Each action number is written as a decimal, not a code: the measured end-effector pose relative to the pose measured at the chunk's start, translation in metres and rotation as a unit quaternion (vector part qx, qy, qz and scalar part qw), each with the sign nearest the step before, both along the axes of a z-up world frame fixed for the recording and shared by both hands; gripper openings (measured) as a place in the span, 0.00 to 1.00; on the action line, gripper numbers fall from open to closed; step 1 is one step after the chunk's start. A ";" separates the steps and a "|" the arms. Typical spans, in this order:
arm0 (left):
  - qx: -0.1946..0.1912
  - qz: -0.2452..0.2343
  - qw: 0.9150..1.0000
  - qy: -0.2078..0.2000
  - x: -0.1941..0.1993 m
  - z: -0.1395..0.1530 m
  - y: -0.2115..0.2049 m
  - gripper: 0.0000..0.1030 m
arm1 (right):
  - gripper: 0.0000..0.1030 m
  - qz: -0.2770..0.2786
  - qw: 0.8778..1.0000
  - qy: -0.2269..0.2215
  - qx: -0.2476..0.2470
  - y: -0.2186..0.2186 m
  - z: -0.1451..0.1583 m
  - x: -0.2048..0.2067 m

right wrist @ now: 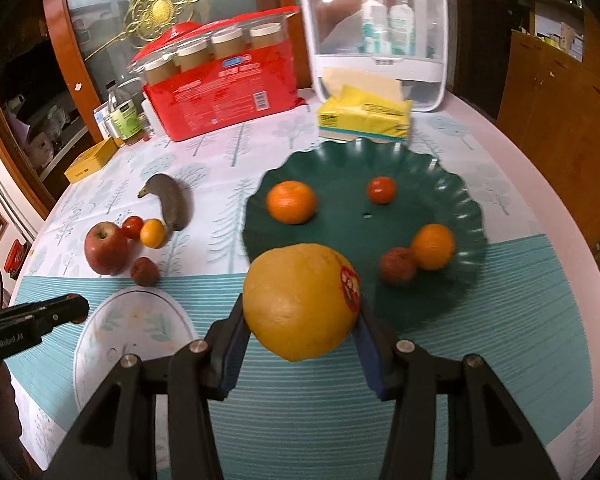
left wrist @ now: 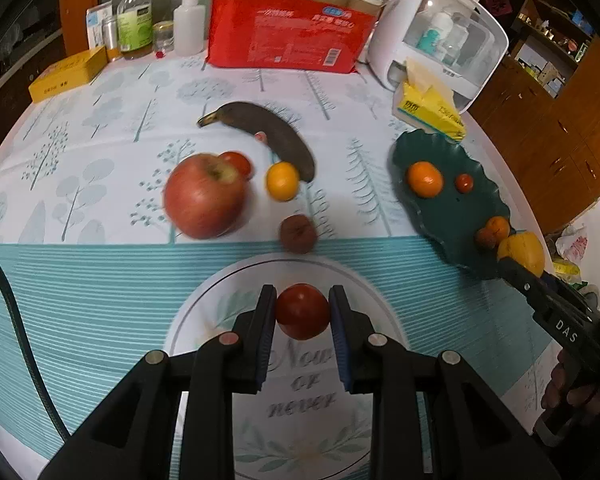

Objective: Organize fruits
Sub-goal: 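Carry the grapefruit over the green plate with the right tool while the left tool carries the tomato there, then open the right tool to set down the grapefruit while the left tool releases the tomato, then withdraw both open tools from the plate toward the red apple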

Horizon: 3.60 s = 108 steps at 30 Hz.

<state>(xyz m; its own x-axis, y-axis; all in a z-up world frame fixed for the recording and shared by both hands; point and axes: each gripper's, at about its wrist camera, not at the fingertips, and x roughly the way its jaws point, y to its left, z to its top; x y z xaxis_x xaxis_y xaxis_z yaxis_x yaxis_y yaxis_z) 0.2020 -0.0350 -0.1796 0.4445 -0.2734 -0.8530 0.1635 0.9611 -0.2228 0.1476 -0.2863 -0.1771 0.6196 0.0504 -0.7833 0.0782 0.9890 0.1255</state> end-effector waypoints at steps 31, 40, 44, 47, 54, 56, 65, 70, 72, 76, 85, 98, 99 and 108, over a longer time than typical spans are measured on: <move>0.017 0.009 0.998 -0.065 0.058 0.034 -0.155 0.24 | 0.48 0.085 0.995 -0.024 -0.041 -0.131 0.018 0.055; 0.011 -0.009 1.000 -0.025 0.073 0.012 -0.190 0.24 | 0.48 0.093 0.995 -0.004 -0.020 -0.139 -0.001 0.075; 0.008 -0.023 1.000 0.002 0.076 -0.005 -0.205 0.24 | 0.48 0.089 0.996 0.009 -0.006 -0.141 -0.012 0.081; 0.008 -0.031 0.999 0.015 0.077 -0.015 -0.213 0.24 | 0.48 0.089 0.996 0.015 -0.001 -0.142 -0.018 0.085; 0.011 -0.044 0.999 0.029 0.077 -0.027 -0.221 0.24 | 0.48 0.090 0.996 0.026 0.008 -0.143 -0.031 0.087; 0.012 -0.044 0.999 0.028 0.078 -0.027 -0.222 0.25 | 0.48 0.087 0.996 0.027 0.007 -0.143 -0.032 0.089; 0.006 -0.028 0.999 0.026 0.079 -0.019 -0.210 0.45 | 0.56 0.078 0.997 0.030 -0.007 -0.141 -0.032 0.090; 0.000 -0.017 1.000 0.016 0.074 -0.007 -0.200 0.60 | 0.62 0.073 0.997 0.019 -0.017 -0.138 -0.025 0.086; 0.000 -0.012 1.000 0.014 0.070 -0.002 -0.195 0.64 | 0.63 0.073 0.997 0.015 -0.018 -0.136 -0.021 0.084; 0.001 0.003 1.000 0.015 0.057 0.003 -0.183 0.68 | 0.63 0.069 0.997 0.011 -0.018 -0.132 -0.013 0.078; 0.001 0.046 0.998 0.035 0.014 -0.003 -0.142 0.70 | 0.63 0.056 0.998 0.023 0.006 -0.119 -0.005 0.051; 0.020 0.112 0.992 0.058 -0.030 -0.008 -0.059 0.77 | 0.63 0.065 0.995 0.062 0.039 -0.074 -0.010 0.015; 0.021 0.114 0.992 0.059 -0.033 -0.008 -0.052 0.78 | 0.63 0.065 0.995 0.066 0.043 -0.068 -0.010 0.013; 0.048 0.116 0.989 0.076 -0.040 0.000 0.002 0.82 | 0.63 0.063 0.991 0.090 0.070 -0.021 -0.015 0.011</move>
